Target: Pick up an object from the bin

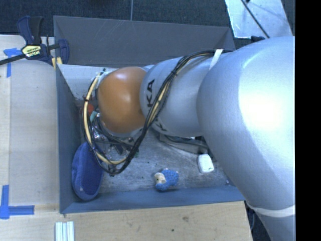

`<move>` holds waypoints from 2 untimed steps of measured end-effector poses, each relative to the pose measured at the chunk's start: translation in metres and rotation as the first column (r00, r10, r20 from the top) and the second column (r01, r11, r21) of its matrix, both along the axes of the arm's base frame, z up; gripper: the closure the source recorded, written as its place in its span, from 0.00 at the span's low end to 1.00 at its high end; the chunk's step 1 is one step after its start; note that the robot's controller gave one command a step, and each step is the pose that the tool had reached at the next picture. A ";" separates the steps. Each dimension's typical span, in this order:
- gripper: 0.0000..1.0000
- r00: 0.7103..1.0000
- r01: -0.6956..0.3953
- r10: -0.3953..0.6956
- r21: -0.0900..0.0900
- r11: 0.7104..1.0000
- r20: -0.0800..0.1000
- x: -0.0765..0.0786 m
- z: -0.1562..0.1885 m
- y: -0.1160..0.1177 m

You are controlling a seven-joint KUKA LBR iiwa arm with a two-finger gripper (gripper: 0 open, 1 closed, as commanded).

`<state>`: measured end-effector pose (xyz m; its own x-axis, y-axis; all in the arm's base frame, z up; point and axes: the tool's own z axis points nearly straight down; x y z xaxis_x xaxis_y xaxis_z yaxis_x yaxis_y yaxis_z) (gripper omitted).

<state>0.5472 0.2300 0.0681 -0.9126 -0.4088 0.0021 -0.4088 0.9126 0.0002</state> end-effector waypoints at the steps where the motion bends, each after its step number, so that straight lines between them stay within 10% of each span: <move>1: 0.00 0.934 -0.357 0.357 0.002 0.934 0.007 -0.021 0.033 0.016; 2: 0.00 0.754 -0.656 0.656 0.000 0.755 0.009 -0.020 0.032 0.013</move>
Offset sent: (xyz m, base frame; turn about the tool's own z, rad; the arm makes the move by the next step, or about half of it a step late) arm -0.0226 0.0148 0.0319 -0.3651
